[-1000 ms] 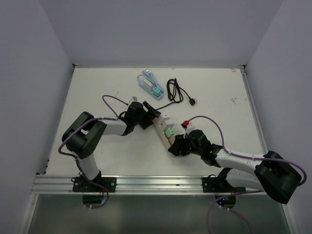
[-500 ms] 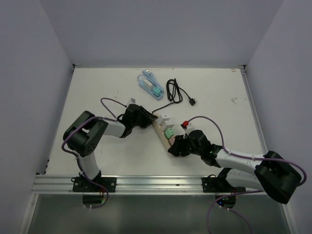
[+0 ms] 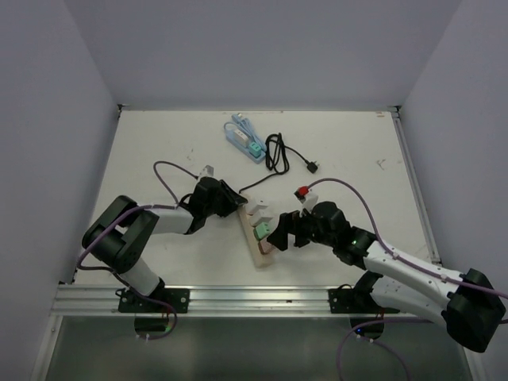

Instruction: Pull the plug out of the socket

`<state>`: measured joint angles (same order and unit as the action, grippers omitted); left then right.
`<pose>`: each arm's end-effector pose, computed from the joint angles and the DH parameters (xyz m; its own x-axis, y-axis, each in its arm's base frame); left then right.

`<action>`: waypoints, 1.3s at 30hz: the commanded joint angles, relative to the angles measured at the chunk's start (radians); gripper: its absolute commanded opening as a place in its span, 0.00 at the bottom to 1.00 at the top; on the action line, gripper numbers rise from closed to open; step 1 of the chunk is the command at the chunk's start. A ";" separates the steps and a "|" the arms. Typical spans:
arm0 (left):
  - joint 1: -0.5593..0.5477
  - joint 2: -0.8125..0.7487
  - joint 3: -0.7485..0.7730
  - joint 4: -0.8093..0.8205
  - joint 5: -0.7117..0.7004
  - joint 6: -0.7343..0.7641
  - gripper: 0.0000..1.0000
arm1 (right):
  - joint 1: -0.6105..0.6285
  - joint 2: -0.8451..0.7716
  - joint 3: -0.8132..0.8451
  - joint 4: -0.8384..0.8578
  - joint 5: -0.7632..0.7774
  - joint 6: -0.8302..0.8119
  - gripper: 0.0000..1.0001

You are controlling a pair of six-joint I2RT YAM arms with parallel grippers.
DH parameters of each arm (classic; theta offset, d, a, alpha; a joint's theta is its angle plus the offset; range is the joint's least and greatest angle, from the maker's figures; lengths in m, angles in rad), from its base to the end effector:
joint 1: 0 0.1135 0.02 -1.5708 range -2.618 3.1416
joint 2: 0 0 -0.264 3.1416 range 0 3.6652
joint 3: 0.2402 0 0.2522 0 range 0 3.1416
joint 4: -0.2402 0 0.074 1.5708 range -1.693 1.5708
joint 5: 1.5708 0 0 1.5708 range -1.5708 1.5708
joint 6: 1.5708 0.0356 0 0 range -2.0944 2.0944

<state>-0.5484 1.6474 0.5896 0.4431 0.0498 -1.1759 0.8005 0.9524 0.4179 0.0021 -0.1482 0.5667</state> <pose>0.2570 -0.1591 0.1296 -0.7020 -0.6515 -0.2878 -0.2406 0.5973 -0.7651 0.1372 0.1489 0.2000 -0.7269 0.0134 -0.6867 -0.4838 0.6996 0.5258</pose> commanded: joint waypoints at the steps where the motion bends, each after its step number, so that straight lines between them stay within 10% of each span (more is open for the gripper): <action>1: 0.008 -0.092 -0.034 -0.056 -0.019 0.088 0.00 | 0.005 -0.037 0.122 -0.204 0.067 -0.045 0.99; 16: 0.008 -0.232 -0.132 -0.073 -0.011 0.081 0.00 | 0.003 0.408 0.518 -0.174 0.053 0.182 0.99; 39: 0.033 -0.204 -0.212 0.100 0.055 0.056 0.00 | 0.003 0.677 0.601 -0.106 0.022 0.182 0.96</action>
<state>-0.5236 1.4467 0.3809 0.4641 0.0925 -1.1248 0.8005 1.6184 0.9810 -0.1673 -0.1005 0.7441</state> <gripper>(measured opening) 0.372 0.971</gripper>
